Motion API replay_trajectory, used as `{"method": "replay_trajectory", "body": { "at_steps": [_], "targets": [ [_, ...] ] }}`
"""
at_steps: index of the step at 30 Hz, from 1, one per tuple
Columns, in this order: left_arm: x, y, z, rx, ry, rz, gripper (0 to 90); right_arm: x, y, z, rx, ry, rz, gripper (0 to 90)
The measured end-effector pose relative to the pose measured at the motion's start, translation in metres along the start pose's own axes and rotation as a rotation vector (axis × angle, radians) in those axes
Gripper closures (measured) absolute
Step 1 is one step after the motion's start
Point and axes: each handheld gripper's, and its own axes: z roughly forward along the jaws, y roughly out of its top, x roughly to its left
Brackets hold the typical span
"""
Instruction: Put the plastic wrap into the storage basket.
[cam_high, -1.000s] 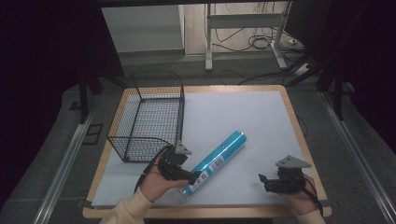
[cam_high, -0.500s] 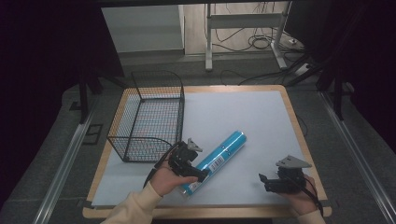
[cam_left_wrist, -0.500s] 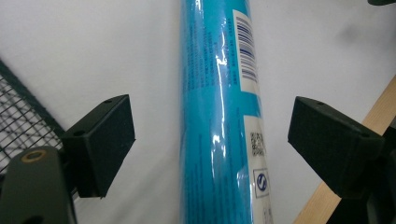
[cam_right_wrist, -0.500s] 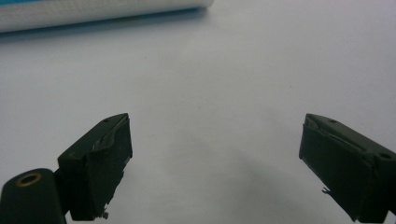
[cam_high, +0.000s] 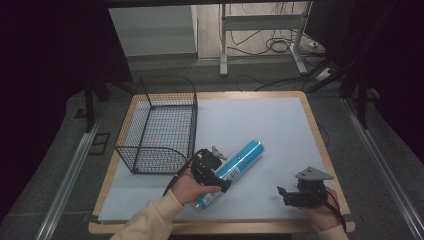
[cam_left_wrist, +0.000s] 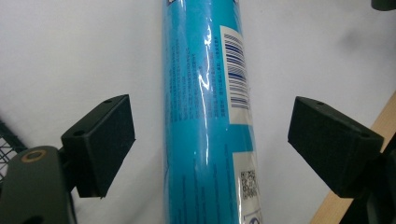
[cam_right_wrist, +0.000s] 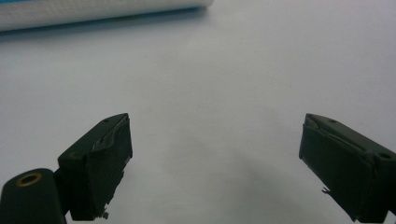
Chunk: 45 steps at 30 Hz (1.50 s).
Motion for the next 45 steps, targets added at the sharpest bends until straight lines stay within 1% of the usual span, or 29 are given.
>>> {"method": "replay_trajectory", "body": {
  "at_steps": [8, 11, 13, 24, 32, 37, 40, 44, 45],
  "targets": [
    [-0.002, 0.011, 0.012, 0.025, -0.005, 0.001, 14.4, 0.001, 0.0, 0.0, 0.001, 0.0, 0.0, 9.8],
    [-0.002, 0.015, 0.019, 0.048, -0.011, 0.004, 14.6, 0.0, 0.0, 0.0, 0.004, 0.0, 0.001, 9.8],
    [-0.002, 0.017, 0.022, 0.055, -0.012, 0.005, 14.7, 0.0, 0.0, 0.0, 0.004, 0.0, 0.002, 9.8],
    [-0.001, 0.024, 0.035, 0.097, -0.011, 0.003, 14.6, 0.001, 0.0, 0.0, 0.005, 0.002, 0.0, 9.8],
    [-0.003, 0.032, 0.043, 0.126, 0.004, 0.01, 15.6, 0.001, 0.0, 0.001, 0.004, 0.003, 0.002, 9.8],
    [-0.003, 0.035, 0.051, 0.156, -0.001, 0.001, 16.4, 0.001, 0.0, 0.0, 0.004, 0.004, 0.003, 9.9],
    [-0.003, 0.036, 0.057, 0.183, 0.001, 0.002, 17.8, 0.0, 0.0, 0.001, 0.004, 0.004, 0.003, 9.9],
    [0.0, 0.038, 0.064, 0.208, -0.002, -0.011, 21.0, 0.001, 0.0, 0.001, 0.006, 0.004, -0.002, 9.9],
    [0.0, 0.039, 0.066, 0.214, 0.001, -0.009, 22.4, 0.001, 0.0, 0.001, 0.005, 0.002, -0.003, 9.9]
  ]
}}
